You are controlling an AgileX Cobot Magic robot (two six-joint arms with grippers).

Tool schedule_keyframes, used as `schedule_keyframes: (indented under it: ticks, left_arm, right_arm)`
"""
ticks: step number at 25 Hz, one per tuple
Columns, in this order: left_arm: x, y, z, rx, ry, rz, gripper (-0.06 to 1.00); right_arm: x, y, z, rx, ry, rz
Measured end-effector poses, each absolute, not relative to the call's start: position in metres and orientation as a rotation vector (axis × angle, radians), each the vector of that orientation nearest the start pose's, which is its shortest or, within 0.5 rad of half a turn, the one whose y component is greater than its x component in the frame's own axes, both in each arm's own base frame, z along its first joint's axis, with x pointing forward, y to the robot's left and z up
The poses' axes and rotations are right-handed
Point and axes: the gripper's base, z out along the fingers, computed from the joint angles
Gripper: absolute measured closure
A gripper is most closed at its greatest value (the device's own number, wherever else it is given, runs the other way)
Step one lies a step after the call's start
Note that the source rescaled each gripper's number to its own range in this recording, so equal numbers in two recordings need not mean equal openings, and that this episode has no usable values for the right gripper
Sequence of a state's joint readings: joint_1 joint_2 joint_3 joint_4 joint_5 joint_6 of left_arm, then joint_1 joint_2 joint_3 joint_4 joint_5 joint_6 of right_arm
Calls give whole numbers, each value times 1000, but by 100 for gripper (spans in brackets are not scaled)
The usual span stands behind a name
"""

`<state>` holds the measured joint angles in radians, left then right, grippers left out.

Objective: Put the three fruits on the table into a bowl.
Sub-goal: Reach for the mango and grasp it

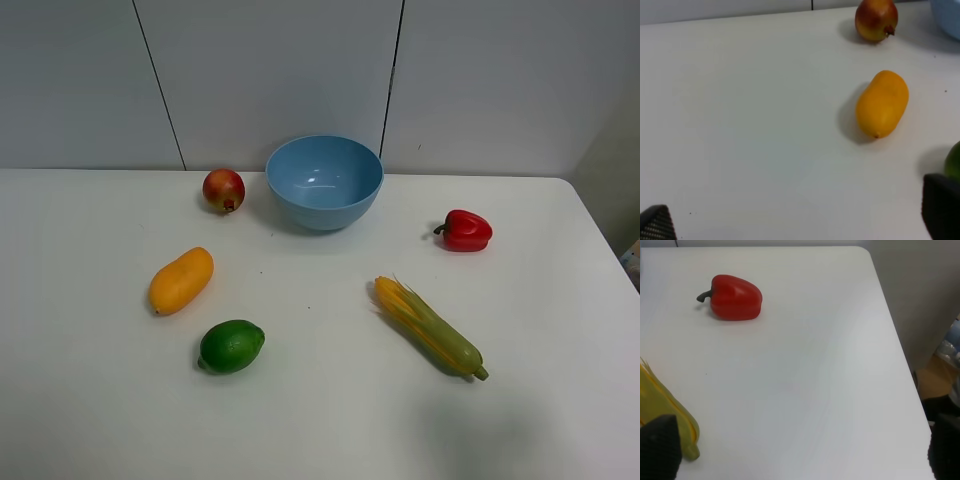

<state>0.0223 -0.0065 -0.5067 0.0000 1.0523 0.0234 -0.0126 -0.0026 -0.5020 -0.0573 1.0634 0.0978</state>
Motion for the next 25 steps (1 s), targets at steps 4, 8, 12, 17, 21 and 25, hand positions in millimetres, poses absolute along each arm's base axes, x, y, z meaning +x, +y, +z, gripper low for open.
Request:
schedule_keyframes:
  ticks: [4, 8, 12, 17, 21, 25]
  left_arm:
    - [-6, 0, 280, 1, 2023, 29, -6]
    - [-6, 0, 280, 1, 2023, 29, -6]
    - [-6, 0, 280, 1, 2022, 29, -6]
    - [-6, 0, 280, 1, 2022, 29, -6]
    - [-2, 0, 281, -7, 2046, 23, -6]
    - [22, -1, 294, -12, 2110, 4, -6]
  right_arm:
    - [-6, -4, 278, 115, 2038, -15]
    - [-6, -4, 278, 115, 2038, -15]
    - [-6, -4, 278, 115, 2038, -15]
    - [-6, -4, 278, 115, 2038, -15]
    - [-6, -4, 278, 115, 2038, -15]
    - [-6, -4, 278, 115, 2038, -15]
